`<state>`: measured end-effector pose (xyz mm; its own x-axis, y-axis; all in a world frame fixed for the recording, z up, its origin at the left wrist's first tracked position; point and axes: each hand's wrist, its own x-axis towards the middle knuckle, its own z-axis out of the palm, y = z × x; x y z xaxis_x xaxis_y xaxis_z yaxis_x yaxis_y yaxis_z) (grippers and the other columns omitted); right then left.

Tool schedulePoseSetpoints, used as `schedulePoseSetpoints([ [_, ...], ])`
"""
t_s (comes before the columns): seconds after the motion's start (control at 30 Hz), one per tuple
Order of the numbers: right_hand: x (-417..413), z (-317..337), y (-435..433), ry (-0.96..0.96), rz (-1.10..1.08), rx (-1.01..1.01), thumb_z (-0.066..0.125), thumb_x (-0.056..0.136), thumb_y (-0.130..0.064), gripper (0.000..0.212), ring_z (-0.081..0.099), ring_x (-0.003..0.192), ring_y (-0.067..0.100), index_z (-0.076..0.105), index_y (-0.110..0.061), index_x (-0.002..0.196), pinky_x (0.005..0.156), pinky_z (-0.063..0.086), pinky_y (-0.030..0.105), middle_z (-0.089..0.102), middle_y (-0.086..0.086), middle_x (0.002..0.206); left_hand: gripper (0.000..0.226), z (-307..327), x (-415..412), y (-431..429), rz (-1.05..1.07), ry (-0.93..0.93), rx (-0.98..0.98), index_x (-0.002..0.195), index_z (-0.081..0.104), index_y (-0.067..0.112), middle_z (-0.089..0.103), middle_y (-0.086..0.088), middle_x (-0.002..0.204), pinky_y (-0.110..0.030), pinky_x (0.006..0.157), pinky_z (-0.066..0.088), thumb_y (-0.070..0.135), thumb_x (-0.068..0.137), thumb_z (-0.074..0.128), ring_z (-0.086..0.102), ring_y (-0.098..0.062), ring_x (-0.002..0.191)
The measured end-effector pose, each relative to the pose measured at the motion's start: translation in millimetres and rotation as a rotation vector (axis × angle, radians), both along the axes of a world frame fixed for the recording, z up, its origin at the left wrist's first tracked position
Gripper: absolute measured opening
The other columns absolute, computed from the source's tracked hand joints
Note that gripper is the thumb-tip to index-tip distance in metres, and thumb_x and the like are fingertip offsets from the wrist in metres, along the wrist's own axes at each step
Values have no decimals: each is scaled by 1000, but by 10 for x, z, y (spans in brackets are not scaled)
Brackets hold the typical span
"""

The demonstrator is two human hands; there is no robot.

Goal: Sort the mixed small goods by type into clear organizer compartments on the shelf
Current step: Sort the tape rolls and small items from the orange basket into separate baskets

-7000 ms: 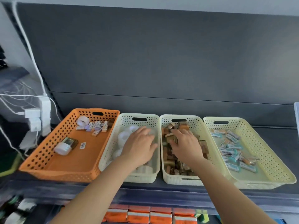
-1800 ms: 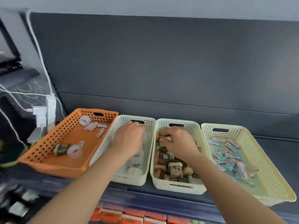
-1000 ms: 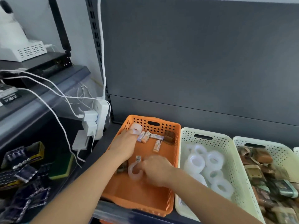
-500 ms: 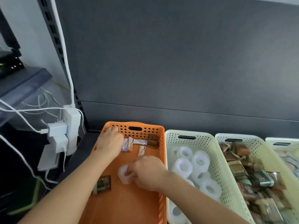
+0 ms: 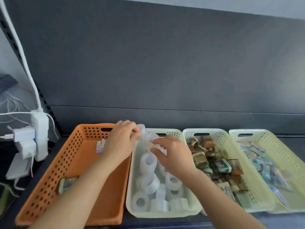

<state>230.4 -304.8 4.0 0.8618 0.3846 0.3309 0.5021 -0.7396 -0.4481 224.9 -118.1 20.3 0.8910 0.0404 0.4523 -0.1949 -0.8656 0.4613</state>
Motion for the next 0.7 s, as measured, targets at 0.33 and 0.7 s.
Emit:
schedulePoseSetpoints([
  [0.33, -98, -156, -688, -10, 41, -355, 55, 90, -43, 36, 45, 115, 23, 62, -28, 122, 89, 45, 31, 47, 1, 127, 65, -501, -261, -679, -16, 315, 228, 151, 16, 28, 13, 5, 159, -32, 114, 20, 18, 97, 50, 16, -16, 144],
  [0.7, -125, -231, -638, -90, 53, -372, 54, 87, -52, 53, 44, 126, 21, 47, -19, 129, 103, 35, 36, 55, -1, 128, 46, -348, -534, -705, 60, 341, 337, 145, 34, 24, 24, 0, 156, -39, 114, 19, 33, 100, 40, 22, -21, 143],
])
